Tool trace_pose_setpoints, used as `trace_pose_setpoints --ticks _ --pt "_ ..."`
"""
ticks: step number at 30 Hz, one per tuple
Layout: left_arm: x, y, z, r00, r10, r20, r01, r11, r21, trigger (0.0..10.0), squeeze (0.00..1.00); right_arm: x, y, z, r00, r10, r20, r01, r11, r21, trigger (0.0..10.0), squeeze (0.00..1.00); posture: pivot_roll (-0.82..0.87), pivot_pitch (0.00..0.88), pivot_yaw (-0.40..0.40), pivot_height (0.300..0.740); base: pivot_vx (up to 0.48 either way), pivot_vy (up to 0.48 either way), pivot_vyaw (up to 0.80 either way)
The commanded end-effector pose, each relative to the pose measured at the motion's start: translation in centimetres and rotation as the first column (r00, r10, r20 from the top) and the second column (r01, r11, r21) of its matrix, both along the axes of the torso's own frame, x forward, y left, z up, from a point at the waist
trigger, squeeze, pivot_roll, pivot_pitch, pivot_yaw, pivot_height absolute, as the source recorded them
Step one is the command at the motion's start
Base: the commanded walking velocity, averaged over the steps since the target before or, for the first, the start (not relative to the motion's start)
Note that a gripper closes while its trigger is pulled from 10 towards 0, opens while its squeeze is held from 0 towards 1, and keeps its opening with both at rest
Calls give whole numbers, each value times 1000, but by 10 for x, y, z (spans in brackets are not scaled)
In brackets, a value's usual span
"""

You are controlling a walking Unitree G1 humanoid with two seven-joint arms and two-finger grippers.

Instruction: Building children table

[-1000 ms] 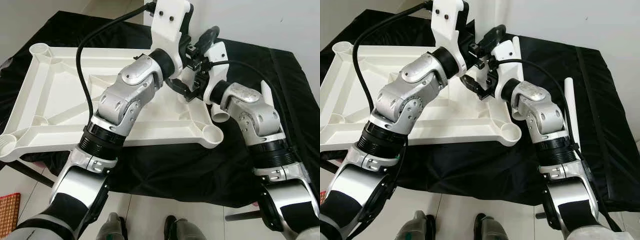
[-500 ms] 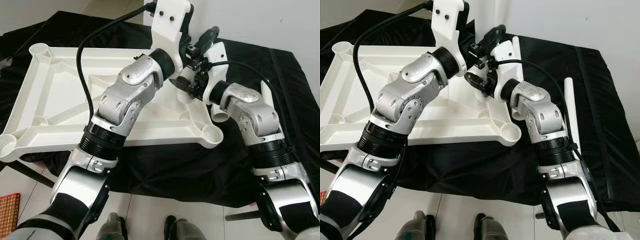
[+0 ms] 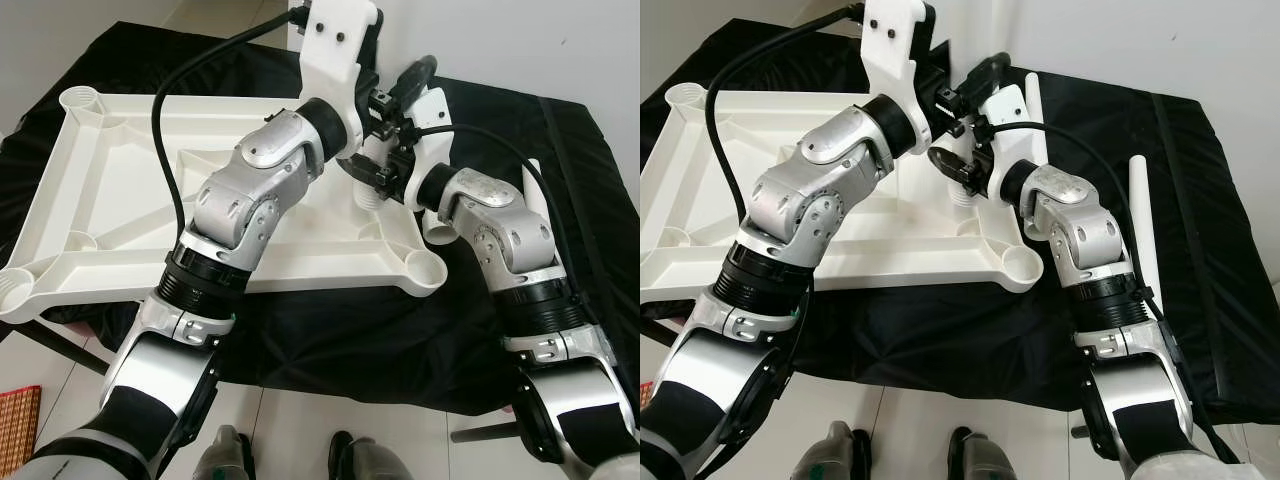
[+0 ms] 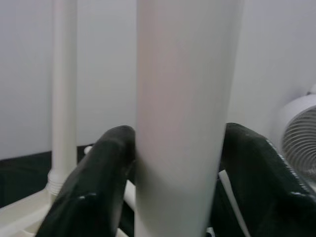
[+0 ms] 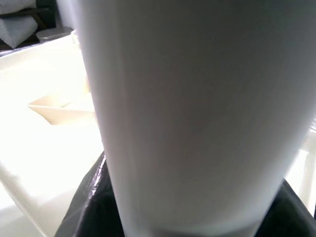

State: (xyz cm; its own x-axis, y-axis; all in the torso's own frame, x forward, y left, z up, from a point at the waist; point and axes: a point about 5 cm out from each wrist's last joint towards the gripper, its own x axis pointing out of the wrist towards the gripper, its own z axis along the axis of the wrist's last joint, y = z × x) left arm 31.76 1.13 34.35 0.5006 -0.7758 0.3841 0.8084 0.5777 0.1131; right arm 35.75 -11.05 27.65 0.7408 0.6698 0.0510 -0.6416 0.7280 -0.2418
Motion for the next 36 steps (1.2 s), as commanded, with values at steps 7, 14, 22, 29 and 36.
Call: trace_pose_setpoints --ticks 7,14,22,29,36 --pt "-11 -2 12 985 -170 -11 170 985 -22 10000 1000 2 -3 1 999 -38 -5 38 999 22 10000 0 50 155 -68 740 0 0 0" --pt "-9 10 22 979 -201 -27 197 975 -102 10000 0 3 -5 -2 998 -66 -19 66 997 50 10000 0 50 155 -68 740 0 0 0" --pt "7 38 25 992 -103 -65 92 983 -160 10000 0 6 -18 -10 982 -184 -50 190 971 145 10000 0 55 152 -63 740 0 0 0" --pt "13 49 -6 990 -24 -139 6 992 -127 10000 0 -4 -25 -20 969 -242 -44 246 949 199 10000 0 52 150 -58 740 0 0 0" --pt "22 54 -41 968 109 -227 -126 990 -62 10000 0 -13 -34 -25 931 -364 -33 357 889 287 10000 0 49 147 -57 740 0 0 0"
